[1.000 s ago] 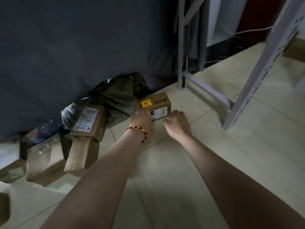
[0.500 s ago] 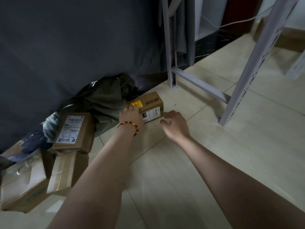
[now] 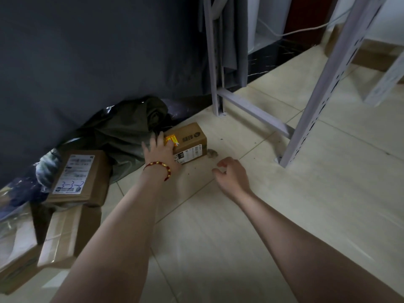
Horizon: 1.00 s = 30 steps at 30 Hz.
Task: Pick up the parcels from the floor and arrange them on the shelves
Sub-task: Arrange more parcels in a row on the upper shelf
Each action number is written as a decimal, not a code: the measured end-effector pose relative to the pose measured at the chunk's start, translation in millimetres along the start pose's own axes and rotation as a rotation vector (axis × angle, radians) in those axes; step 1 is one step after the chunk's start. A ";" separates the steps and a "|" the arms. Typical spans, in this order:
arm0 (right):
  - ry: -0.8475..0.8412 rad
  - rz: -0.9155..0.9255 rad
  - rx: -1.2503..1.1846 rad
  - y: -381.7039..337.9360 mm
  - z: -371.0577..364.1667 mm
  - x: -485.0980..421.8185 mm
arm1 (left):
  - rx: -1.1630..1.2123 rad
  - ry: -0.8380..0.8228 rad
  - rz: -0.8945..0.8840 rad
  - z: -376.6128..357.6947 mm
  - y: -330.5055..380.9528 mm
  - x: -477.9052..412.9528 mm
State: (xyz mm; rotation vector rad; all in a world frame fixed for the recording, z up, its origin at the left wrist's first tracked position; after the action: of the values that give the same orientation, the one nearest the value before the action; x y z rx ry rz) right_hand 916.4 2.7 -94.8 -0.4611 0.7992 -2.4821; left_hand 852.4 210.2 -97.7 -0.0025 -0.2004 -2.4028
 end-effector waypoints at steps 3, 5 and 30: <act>0.006 -0.005 0.002 4.9 0.3 0.0 | 0.109 -0.107 0.019 -4.5 -2.7 -9.1; 0.004 -0.008 -0.007 6.5 0.6 0.3 | 0.211 -0.108 0.050 -10.6 -5.0 -10.5; -0.041 0.012 -0.012 0.1 -22.9 13.2 | 0.323 -0.037 0.251 -13.4 -11.1 10.3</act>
State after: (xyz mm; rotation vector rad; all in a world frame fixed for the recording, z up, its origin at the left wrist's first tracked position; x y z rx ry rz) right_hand 895.2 5.8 -110.4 -0.5080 0.7986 -2.4503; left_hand 838.1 209.6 -111.9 0.0727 -0.5686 -2.0985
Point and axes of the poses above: each hand's wrist, its own x-axis away from the middle knuckle, its own z-axis out of the back of the hand, y = z × x, the point moved 2 cm from there along -x, towards the middle knuckle, and after that the axes turned 13 degrees about x, right-handed, at the moved point
